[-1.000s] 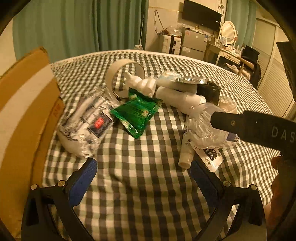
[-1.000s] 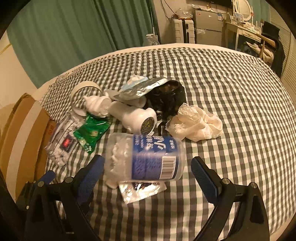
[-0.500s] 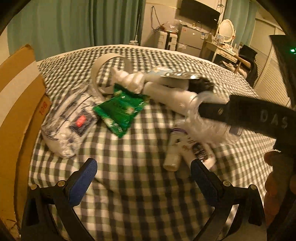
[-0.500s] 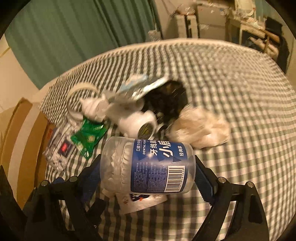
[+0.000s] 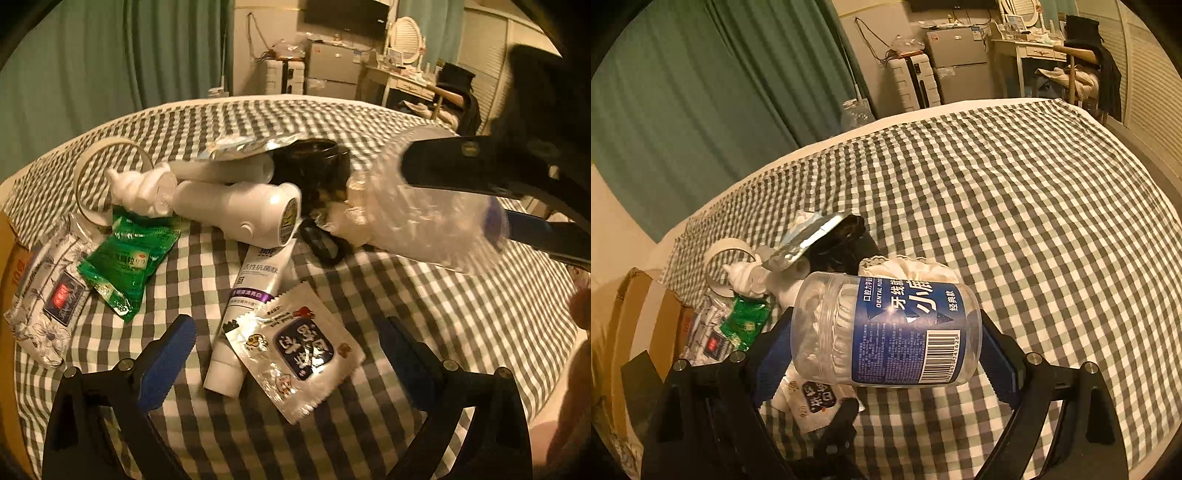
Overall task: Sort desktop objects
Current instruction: 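Grasp the blue-labelled plastic bottle with the right tool while the left tool grasps a white sachet, then carry the bottle and the sachet over the cardboard box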
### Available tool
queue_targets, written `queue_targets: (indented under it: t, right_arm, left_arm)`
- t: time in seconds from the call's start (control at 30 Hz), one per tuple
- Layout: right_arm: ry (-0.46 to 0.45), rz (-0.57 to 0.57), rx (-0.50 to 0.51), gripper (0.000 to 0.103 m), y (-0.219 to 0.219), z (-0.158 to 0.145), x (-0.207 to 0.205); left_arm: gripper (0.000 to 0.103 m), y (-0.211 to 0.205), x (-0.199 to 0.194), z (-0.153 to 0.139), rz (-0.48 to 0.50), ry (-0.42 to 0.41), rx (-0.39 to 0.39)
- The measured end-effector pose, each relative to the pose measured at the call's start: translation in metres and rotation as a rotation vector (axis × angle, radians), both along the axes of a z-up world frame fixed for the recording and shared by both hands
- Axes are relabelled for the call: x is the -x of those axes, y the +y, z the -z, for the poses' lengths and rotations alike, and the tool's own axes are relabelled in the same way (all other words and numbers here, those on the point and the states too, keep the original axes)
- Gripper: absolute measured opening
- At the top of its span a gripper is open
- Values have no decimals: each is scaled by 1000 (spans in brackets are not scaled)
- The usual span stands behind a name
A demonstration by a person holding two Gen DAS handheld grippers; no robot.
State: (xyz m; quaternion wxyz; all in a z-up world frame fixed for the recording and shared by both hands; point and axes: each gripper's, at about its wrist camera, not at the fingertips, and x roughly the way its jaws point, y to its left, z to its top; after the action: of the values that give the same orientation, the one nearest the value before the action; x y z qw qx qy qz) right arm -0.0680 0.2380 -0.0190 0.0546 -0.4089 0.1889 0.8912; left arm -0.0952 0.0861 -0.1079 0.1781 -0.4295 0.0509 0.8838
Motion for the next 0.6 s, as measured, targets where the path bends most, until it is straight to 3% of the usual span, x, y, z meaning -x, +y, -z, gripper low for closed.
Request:
queue_targets:
  t: [0.03,0.13,0.2,0.27,0.47,0.6]
  right_arm:
    - [1,0,10,90,2,0,-1]
    - [14,0,38,90,8,0,-3]
    - [14,1,31,90,7,-1,-3]
    - [10,1,37,90,7,0,-4]
    - [12,-1,32,90,5,-2,-5]
    - [9,-11,19,90,2,-2,-6]
  left_arm:
    - [96,-2,3,3,-10,-12,5]
    - [64,0,13,15,-3,-39,51]
    - [57,-1,12,15,14,-26,51]
    - [36,-4,10,11,24,-25,37]
    - [18,-22,-6,-5,41,-11,-8]
    - [18,-49,-18,-16,29,-14,-37]
